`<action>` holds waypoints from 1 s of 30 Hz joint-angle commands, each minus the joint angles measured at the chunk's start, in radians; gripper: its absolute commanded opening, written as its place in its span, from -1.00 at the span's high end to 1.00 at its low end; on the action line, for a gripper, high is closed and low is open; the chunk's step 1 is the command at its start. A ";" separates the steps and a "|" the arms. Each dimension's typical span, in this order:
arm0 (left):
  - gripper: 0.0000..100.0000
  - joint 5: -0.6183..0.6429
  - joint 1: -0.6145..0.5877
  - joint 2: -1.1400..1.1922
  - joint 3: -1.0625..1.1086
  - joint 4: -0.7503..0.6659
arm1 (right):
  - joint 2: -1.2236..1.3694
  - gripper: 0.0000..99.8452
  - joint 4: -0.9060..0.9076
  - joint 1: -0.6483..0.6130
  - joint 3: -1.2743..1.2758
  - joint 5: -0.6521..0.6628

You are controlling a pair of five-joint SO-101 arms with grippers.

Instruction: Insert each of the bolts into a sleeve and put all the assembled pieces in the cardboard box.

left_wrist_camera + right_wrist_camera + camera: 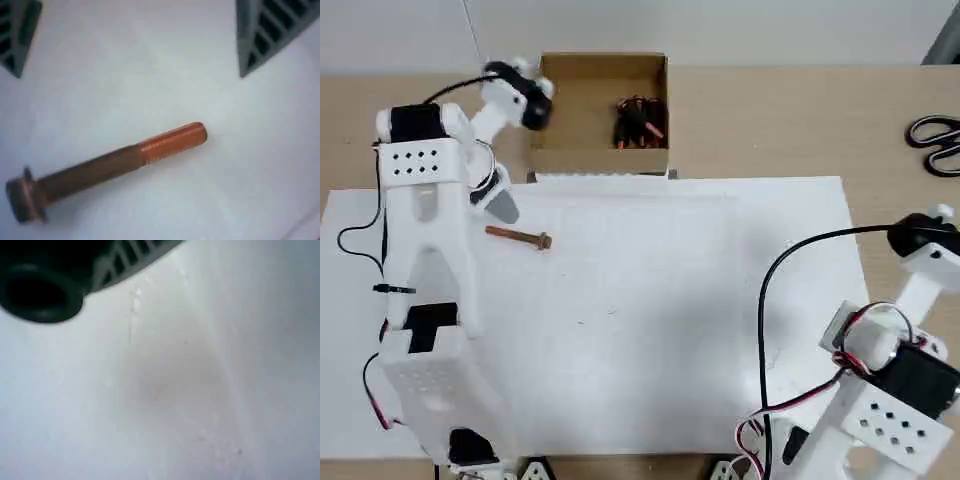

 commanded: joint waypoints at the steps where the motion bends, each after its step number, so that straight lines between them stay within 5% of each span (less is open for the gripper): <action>1: 0.48 -0.236 -0.021 -0.058 -0.004 0.017 | -0.012 0.99 -0.021 0.004 -0.005 0.012; 6: 0.48 -0.470 -0.026 -0.008 0.019 0.012 | -0.012 0.98 -0.019 0.004 -0.008 0.025; 14: 0.48 -0.651 0.000 0.098 0.015 -0.028 | -0.012 0.98 -0.053 0.004 -0.003 0.107; 30: 0.48 -0.680 0.103 0.229 0.016 -0.209 | -0.010 0.98 -0.137 0.002 0.078 0.110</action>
